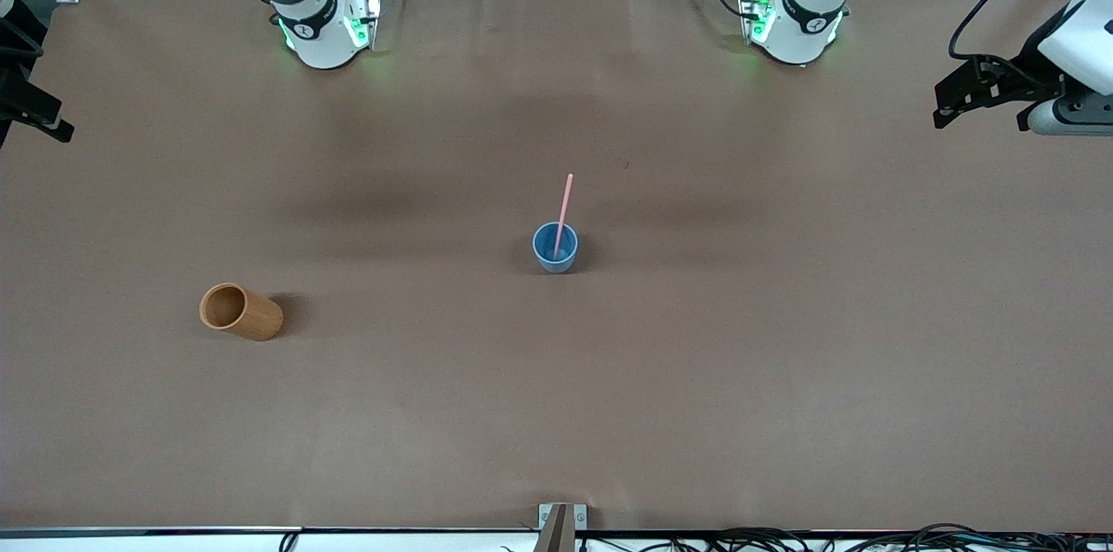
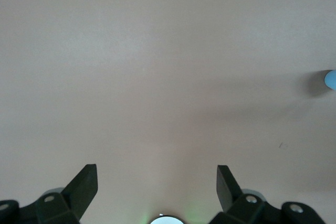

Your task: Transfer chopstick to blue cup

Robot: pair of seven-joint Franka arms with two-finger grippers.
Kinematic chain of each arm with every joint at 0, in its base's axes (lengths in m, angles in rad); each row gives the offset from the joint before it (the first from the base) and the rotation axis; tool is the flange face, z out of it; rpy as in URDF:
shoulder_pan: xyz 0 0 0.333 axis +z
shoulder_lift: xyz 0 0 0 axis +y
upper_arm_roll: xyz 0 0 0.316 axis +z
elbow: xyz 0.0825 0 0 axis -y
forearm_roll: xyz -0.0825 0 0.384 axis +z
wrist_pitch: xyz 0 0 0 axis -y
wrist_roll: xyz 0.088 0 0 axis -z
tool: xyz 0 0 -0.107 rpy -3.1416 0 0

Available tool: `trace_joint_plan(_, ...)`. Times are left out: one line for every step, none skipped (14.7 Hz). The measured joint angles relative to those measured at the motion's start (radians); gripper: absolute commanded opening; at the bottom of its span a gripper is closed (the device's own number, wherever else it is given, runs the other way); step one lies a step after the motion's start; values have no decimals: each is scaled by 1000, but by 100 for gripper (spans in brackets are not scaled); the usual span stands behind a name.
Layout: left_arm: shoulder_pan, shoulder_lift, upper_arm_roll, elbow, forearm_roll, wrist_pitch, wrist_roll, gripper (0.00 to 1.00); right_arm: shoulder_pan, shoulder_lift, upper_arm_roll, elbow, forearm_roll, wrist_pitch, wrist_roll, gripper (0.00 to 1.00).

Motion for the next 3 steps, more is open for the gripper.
trace_joint_plan(0,0,0,1,0,1,0,100,0,0,0,0,0,0,0,100)
trace_joint_plan(0,0,0,3,0,3,0,100,0,0,0,-1,0,0,0,100)
trace_joint_plan(0,0,0,4,0,3,0,100,0,0,0,-1,0,0,0,100)
